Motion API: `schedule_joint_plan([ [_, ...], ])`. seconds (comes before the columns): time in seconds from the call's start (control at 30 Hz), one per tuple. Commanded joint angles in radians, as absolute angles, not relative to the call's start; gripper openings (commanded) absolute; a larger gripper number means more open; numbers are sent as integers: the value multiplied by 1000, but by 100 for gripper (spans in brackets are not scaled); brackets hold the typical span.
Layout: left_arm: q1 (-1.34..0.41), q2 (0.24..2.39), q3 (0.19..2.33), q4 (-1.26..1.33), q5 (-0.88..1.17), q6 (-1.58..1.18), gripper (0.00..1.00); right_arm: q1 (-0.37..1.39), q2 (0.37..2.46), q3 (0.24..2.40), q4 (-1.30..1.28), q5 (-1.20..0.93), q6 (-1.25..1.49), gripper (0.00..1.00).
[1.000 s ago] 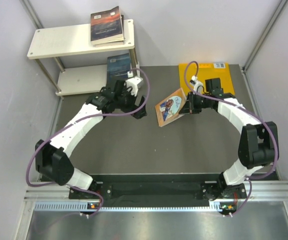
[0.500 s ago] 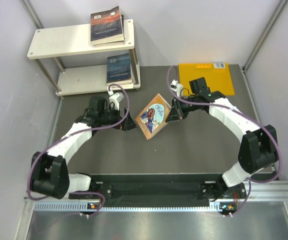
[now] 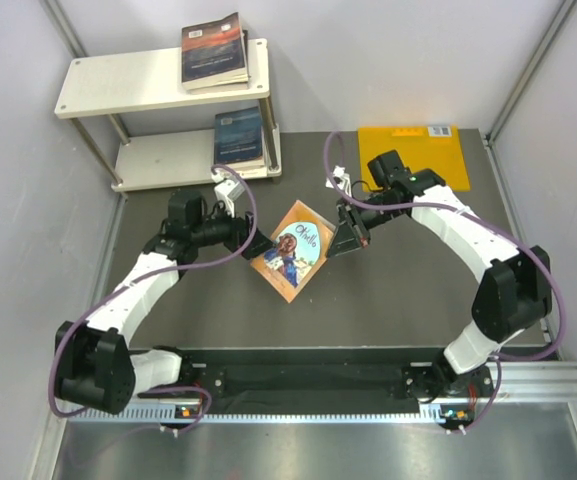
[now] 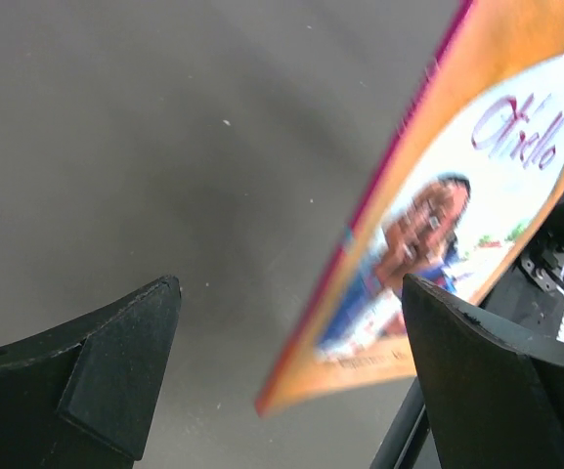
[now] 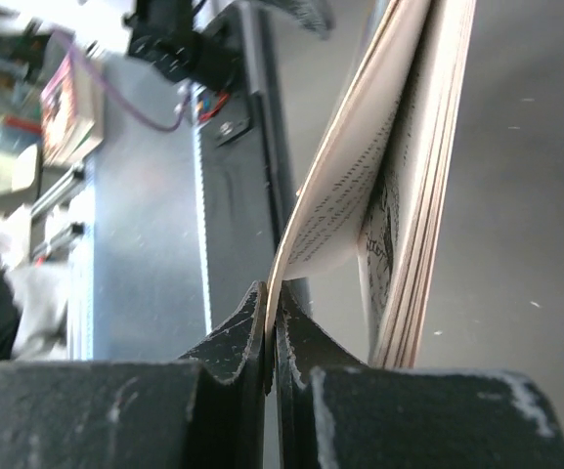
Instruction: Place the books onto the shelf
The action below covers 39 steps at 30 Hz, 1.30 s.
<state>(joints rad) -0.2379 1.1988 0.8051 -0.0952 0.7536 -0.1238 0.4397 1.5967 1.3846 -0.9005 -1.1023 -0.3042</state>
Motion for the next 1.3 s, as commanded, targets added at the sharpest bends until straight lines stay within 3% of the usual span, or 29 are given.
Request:
schedule_joint_plan([
  [0.0,-227,1235,847,-49,863,-63,99,469,1617,1463,-1061,-1212,-483,0],
  [0.53,-227,1263,825,-98,1212,-31,92,471,1652,1541,-993,-1258,-433,0],
  [0.6,-227,1247,824,-113,1226,-28,88,471,1669,1557,-977,-1247,-422,0],
  [0.77,-227,1261,862,-231,1249,-8,64,466,1700,1609,-971,-1215,-400,0],
  [0.97,-227,1279,956,-486,1238,119,54,436,1704,1637,-890,-1189,-315,0],
  [1.2,-227,1218,962,-563,1215,147,47,403,1743,1686,-870,-1170,-288,0],
  [1.27,-227,1200,959,-571,1207,150,40,400,1759,1706,-877,-1169,-290,0],
])
